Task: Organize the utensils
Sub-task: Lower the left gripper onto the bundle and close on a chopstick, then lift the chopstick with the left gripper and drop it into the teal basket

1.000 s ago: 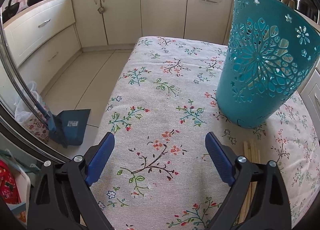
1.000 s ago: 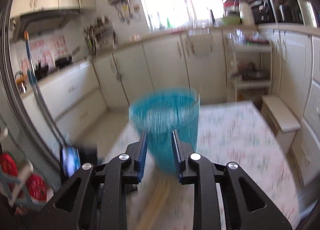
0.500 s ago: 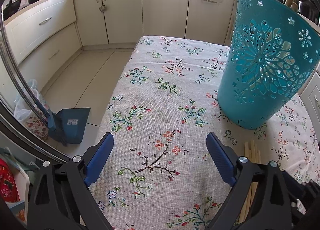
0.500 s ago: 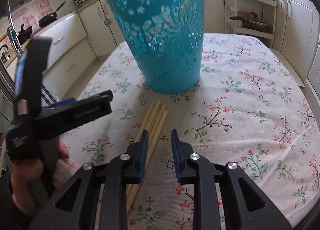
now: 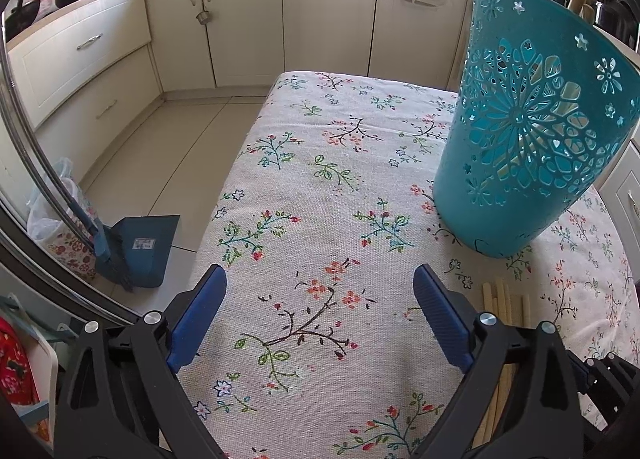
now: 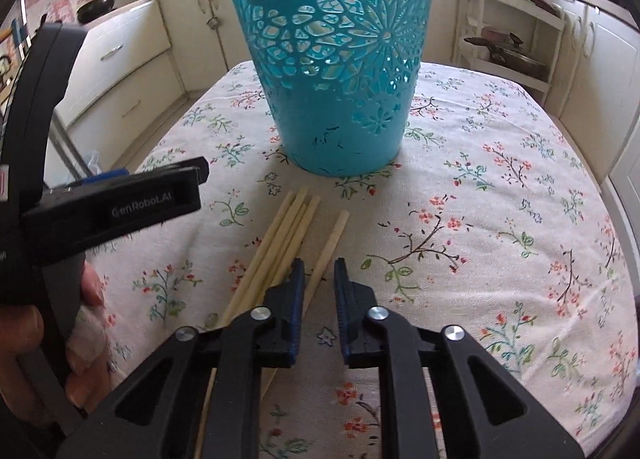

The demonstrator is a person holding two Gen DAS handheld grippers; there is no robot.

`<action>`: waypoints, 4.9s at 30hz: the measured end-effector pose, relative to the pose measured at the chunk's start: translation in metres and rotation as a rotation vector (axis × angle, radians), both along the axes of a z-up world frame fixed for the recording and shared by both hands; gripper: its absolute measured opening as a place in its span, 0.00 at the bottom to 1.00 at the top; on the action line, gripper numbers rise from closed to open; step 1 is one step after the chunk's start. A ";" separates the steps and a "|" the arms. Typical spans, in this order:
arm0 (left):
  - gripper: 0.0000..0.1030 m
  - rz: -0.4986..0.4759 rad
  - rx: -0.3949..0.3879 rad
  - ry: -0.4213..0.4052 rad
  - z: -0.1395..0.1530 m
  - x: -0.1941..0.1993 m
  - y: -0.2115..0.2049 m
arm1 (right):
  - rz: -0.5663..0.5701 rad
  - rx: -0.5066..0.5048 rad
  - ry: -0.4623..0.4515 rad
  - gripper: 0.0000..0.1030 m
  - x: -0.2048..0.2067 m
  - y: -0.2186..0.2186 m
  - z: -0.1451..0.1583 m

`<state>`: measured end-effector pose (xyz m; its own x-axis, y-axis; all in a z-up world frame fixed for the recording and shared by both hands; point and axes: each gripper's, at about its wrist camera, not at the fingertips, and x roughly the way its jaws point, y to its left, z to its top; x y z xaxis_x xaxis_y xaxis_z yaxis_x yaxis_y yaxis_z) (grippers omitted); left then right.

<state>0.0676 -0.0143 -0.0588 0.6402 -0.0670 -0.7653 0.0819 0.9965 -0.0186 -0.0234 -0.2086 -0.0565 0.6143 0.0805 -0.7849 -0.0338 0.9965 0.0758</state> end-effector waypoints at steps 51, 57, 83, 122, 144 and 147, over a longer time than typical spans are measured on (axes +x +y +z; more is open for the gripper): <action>0.88 -0.254 0.102 0.098 -0.013 -0.025 -0.057 | -0.038 0.209 -0.016 0.12 0.002 -0.057 -0.001; 0.79 -0.246 0.073 0.125 -0.012 -0.023 -0.057 | -0.038 0.210 -0.016 0.12 0.002 -0.057 -0.001; 0.05 -0.260 -0.166 0.176 0.067 -0.038 -0.013 | -0.034 0.239 -0.014 0.12 0.001 -0.061 -0.001; 0.05 -0.110 -0.333 -0.490 0.243 0.048 -0.084 | -0.015 0.267 -0.014 0.17 0.003 -0.065 -0.002; 0.60 0.098 -0.162 -0.360 0.163 0.010 0.008 | -0.011 0.260 -0.016 0.19 0.003 -0.063 -0.001; 0.63 0.153 -0.151 -0.258 0.126 0.007 0.035 | -0.012 0.254 -0.016 0.19 0.003 -0.063 -0.001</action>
